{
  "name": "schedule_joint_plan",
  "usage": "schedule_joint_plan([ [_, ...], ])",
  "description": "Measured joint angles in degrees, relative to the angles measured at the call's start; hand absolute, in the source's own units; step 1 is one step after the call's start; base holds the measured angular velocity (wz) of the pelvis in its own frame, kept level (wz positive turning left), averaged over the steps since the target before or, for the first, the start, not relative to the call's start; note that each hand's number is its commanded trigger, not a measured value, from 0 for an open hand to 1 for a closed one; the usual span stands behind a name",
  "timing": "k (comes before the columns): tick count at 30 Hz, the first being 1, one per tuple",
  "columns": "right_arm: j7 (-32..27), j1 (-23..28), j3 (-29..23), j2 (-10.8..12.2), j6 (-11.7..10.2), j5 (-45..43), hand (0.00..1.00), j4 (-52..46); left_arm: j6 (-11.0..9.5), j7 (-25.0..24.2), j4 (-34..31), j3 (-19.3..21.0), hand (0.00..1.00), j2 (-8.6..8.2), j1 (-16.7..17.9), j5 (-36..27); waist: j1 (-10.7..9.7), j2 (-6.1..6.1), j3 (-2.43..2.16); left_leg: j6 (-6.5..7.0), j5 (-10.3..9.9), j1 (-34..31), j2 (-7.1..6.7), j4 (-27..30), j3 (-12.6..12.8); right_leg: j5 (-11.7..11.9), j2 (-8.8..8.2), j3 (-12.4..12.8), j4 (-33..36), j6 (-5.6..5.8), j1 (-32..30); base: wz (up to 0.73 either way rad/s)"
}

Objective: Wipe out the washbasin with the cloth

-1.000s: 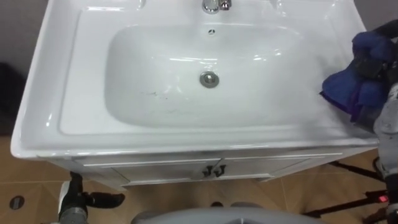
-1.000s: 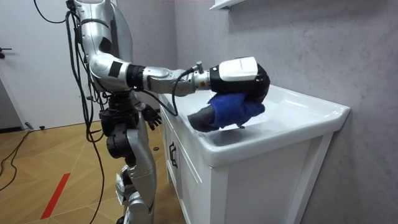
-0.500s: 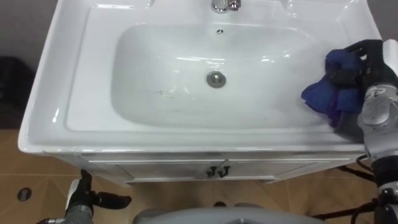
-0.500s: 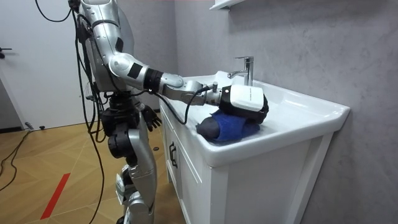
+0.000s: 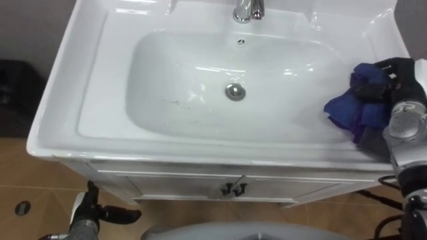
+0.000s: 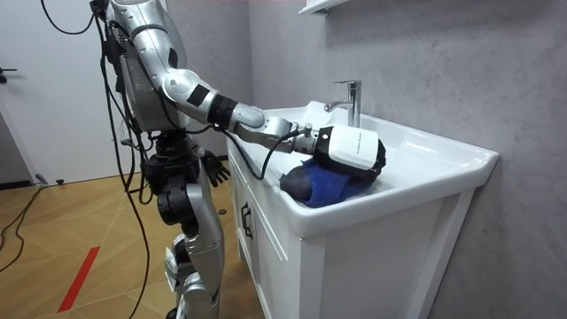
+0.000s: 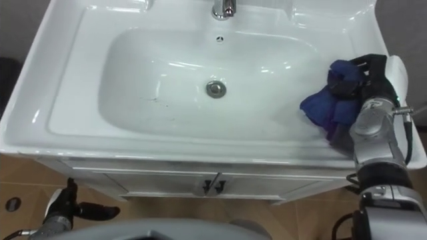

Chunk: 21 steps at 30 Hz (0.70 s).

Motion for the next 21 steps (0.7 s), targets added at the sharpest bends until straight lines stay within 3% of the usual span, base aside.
schedule_joint_plan([
  [9,0.1,-0.5,-0.1,0.0,-1.7,2.2,1.0,1.9,0.0,0.5,0.0,0.0,0.0,0.0,0.2,-0.4,-0.1,0.28,-0.06,0.0,0.0,0.2,0.02,0.0,0.0,0.0,-0.01,-0.1,0.0,0.0,0.1,0.0],
  [10,0.1,-0.5,-0.1,0.0,-1.8,2.4,0.87,1.9,0.0,0.5,0.0,-0.1,0.0,0.0,0.2,-0.4,-0.1,0.33,-0.11,0.0,0.0,0.1,0.02,0.0,0.0,0.0,-0.01,-0.1,0.0,0.0,0.1,0.0],
  [11,0.2,-0.5,-0.1,-0.1,-2.0,2.5,0.58,2.0,0.0,0.5,0.0,-0.1,0.0,0.0,0.2,-0.4,-0.1,0.4,-0.18,0.0,0.0,0.1,0.02,0.0,0.0,0.0,-0.01,-0.1,0.0,0.0,0.1,0.0],
  [12,0.2,-0.5,-0.1,-0.1,-2.0,2.6,0.49,2.2,0.0,0.6,0.0,-0.2,0.0,-0.01,0.2,-0.4,-0.1,0.44,-0.2,0.0,0.0,0.1,0.02,0.0,0.0,0.0,-0.01,-0.1,0.0,0.0,0.1,0.0],
  [13,0.3,-0.5,-0.1,-0.2,-2.1,3.1,0.13,2.4,0.0,0.8,0.0,-0.5,0.0,0.0,0.2,-0.4,0.0,0.5,-0.23,0.0,0.0,0.1,0.02,0.0,0.0,0.0,-0.01,-0.1,0.0,0.0,0.1,0.0],
  [15,0.7,-0.5,-0.2,-0.4,-2.1,4.4,0.0,2.5,0.0,1.4,0.0,-1.0,0.0,0.0,0.2,-0.4,0.0,0.56,-0.24,0.0,0.0,0.3,0.02,0.0,0.1,0.0,-0.01,-0.1,0.0,0.0,0.1,0.0],
  [21,0.7,-1.3,-0.6,-0.4,-2.1,6.7,0.0,4.2,0.0,1.5,0.0,-1.1,0.0,-0.05,0.2,-0.4,-0.1,0.94,-0.06,-0.05,0.0,0.8,0.08,-0.1,0.0,0.0,0.01,-0.3,-0.1,0.0,0.9,0.01],
])
